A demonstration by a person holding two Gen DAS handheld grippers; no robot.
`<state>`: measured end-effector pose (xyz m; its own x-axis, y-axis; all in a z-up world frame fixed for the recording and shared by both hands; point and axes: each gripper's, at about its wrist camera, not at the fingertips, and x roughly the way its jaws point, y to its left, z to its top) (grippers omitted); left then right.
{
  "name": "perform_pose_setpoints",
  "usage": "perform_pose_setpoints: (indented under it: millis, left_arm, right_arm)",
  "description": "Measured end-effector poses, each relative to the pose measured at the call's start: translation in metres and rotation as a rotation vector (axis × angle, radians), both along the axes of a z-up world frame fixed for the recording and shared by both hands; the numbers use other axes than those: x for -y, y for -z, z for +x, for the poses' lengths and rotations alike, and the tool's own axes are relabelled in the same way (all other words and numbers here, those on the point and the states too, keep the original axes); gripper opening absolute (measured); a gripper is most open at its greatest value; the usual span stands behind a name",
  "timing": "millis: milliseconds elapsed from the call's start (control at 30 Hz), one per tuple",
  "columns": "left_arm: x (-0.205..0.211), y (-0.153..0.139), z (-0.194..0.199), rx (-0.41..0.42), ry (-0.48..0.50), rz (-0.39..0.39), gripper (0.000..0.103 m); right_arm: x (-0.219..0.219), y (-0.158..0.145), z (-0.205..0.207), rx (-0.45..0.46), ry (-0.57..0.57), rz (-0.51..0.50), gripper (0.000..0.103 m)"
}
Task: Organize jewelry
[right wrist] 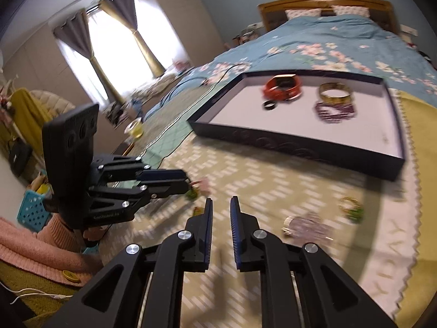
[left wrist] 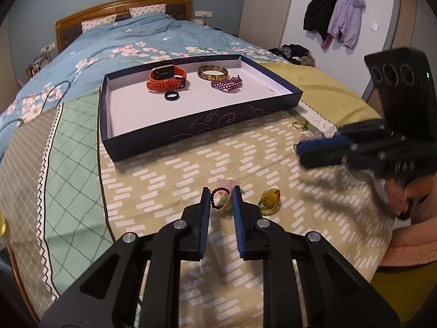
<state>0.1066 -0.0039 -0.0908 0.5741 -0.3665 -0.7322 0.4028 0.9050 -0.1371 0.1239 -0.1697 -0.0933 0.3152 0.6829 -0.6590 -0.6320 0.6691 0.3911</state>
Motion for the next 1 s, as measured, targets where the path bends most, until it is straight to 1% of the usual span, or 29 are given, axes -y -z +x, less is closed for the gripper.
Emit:
perform_pose_setpoints:
  millis: [67,100,200,333,433,500,700,767,800,833,933,1000]
  left_arm:
    - [-0.003,0.000,0.001,-0.007,-0.004,-0.018,0.016]
    - [-0.004,0.000,0.002,-0.008,-0.005,-0.023,0.016]
    - [-0.008,0.001,0.002,-0.019,-0.006,-0.047,0.015]
    - [-0.017,0.002,0.004,-0.035,-0.018,-0.081,0.015]
    - [-0.024,0.004,0.007,-0.059,-0.027,-0.124,0.015]
    - [-0.026,0.005,0.009,-0.070,-0.027,-0.145,0.015]
    - [-0.026,0.006,0.012,-0.075,-0.028,-0.156,0.014]
    - [-0.028,0.006,0.013,-0.078,-0.030,-0.161,0.014]
    - [-0.028,0.006,0.014,-0.081,-0.033,-0.165,0.014]
    - [-0.030,0.006,0.014,-0.081,-0.034,-0.167,0.014]
    - [-0.031,0.007,0.015,-0.086,-0.037,-0.173,0.014]
    - [-0.031,0.009,0.017,-0.093,-0.050,-0.160,0.011]
  right_arm:
    - [-0.012,0.002,0.002,-0.001,-0.032,-0.014,0.026]
    - [-0.018,0.002,0.002,0.007,-0.045,-0.025,0.027]
    - [-0.035,0.002,0.008,0.025,-0.083,-0.063,0.027]
    - [-0.050,0.008,0.016,0.012,-0.111,-0.113,0.027]
    - [-0.057,0.007,0.010,0.014,-0.153,-0.105,0.027]
    - [-0.063,0.007,0.006,0.026,-0.165,-0.117,0.027]
    - [-0.082,0.014,0.006,0.033,-0.170,-0.151,0.026]
    - [-0.087,0.014,0.006,0.044,-0.173,-0.162,0.020]
    - [-0.089,0.015,0.005,0.054,-0.171,-0.173,0.018]
    - [-0.090,0.014,0.005,0.062,-0.169,-0.183,0.012]
    - [-0.088,0.014,0.003,0.071,-0.171,-0.191,0.013]
    - [-0.084,0.014,0.001,0.070,-0.175,-0.192,0.013]
